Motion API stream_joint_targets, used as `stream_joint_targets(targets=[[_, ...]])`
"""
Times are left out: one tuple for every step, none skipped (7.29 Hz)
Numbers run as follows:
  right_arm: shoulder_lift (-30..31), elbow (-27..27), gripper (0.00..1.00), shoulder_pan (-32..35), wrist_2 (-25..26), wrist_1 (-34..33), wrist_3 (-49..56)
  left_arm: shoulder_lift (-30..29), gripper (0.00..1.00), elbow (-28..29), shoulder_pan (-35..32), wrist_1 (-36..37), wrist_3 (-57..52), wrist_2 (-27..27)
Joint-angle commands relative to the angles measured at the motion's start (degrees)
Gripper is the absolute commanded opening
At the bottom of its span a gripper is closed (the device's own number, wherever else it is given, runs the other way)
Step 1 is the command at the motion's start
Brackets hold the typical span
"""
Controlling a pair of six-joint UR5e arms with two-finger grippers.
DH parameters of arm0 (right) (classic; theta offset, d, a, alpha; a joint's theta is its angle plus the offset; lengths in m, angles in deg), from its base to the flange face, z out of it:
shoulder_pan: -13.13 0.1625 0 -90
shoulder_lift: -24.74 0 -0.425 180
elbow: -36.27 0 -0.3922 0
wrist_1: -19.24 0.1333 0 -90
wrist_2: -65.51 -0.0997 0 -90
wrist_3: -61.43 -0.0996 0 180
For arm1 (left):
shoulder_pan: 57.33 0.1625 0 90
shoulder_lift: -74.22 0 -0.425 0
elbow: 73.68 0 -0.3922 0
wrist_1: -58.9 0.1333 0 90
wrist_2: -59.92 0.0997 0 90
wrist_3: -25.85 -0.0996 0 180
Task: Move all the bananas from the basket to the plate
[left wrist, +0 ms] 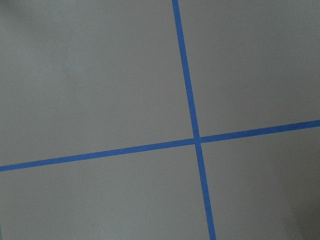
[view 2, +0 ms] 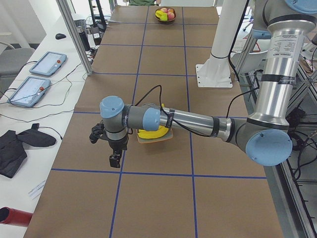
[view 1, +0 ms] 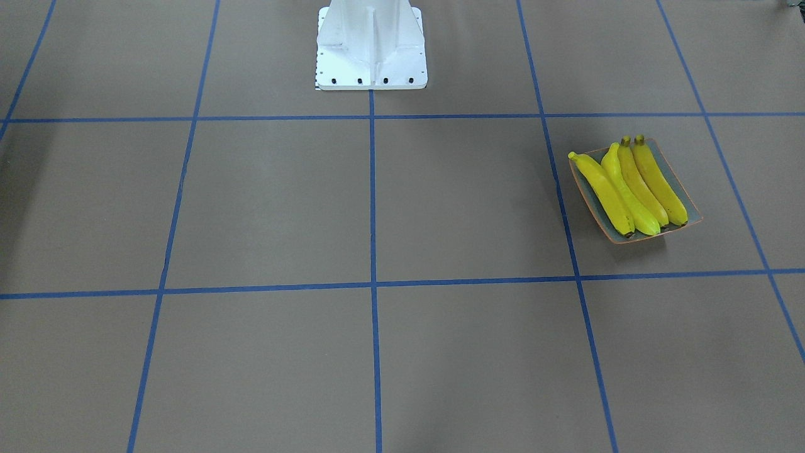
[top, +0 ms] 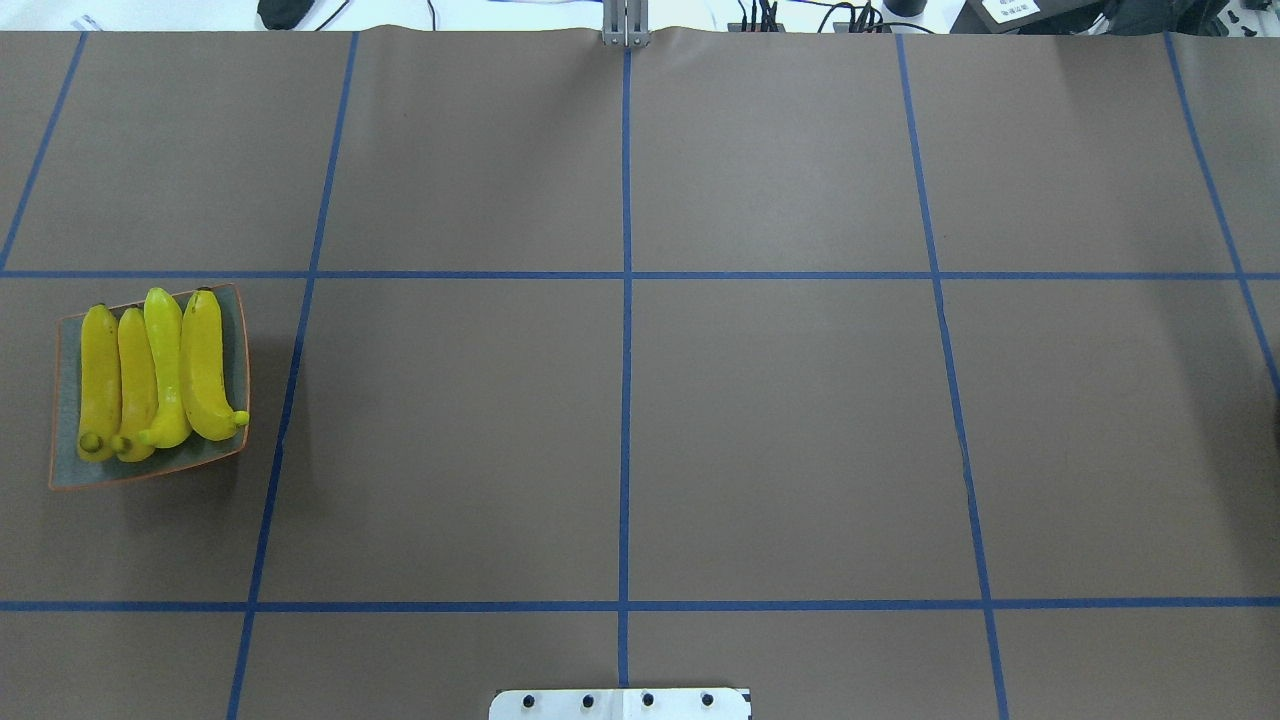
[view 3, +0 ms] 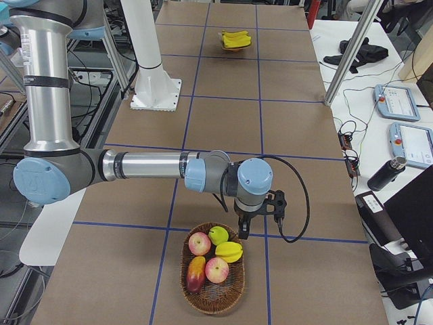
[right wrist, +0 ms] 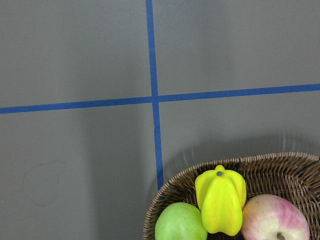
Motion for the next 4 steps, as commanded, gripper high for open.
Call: stream_joint_targets(targets=[[0.12, 0.02, 1.00, 0.00, 0.03, -0.01, 0.04, 0.02, 1.00, 0.08, 0.06, -0.03, -0.01, 0.00], [0.12, 0.02, 1.00, 0.00, 0.03, -0.01, 0.04, 0.02, 1.00, 0.17, 0.06, -0.03, -0.01, 0.00], [0.12, 0.02, 1.00, 0.00, 0.03, -0.01, -0.05, 0.02, 1.00, 0.34, 0.06, -0.12, -0.01, 0.00], [0.03, 0.11, 1.00, 0.00, 0.03, -0.01, -0.05, 0.02, 1.00, 0.43, 0.06, -0.12, -0.01, 0.00]])
